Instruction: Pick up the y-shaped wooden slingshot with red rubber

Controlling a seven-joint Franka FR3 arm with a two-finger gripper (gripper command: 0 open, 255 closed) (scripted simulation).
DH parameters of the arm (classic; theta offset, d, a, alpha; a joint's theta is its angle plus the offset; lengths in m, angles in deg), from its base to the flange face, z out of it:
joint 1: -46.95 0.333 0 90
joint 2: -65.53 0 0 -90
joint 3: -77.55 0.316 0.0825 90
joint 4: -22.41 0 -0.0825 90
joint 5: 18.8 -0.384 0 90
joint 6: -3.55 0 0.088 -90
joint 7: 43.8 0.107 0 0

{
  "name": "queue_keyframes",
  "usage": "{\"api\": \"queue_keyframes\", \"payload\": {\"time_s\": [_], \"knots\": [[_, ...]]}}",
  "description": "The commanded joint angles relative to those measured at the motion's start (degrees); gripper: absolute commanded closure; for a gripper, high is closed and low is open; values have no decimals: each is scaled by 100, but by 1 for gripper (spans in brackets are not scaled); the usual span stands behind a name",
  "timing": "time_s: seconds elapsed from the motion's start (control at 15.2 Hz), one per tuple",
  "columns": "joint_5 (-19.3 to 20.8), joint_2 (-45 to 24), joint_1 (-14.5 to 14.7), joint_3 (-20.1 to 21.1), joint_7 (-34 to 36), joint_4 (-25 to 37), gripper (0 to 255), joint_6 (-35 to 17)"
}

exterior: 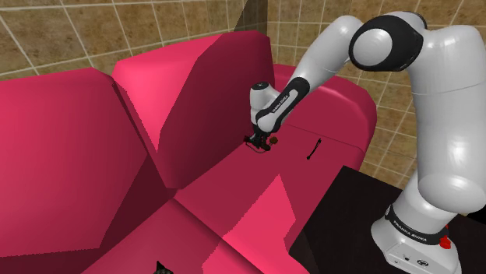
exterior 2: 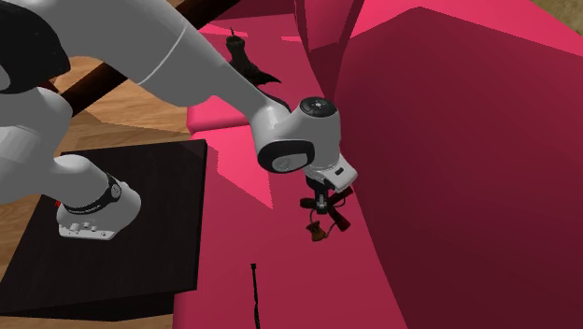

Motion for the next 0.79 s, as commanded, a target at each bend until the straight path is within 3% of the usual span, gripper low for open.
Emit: {"api": "queue_keyframes", "payload": {"time_s": [0.0,0.73], "knots": [[-32,148,-17,23,-41,-30,255,116],[-179,680,-66,109,-213,-17,255,655]]}}
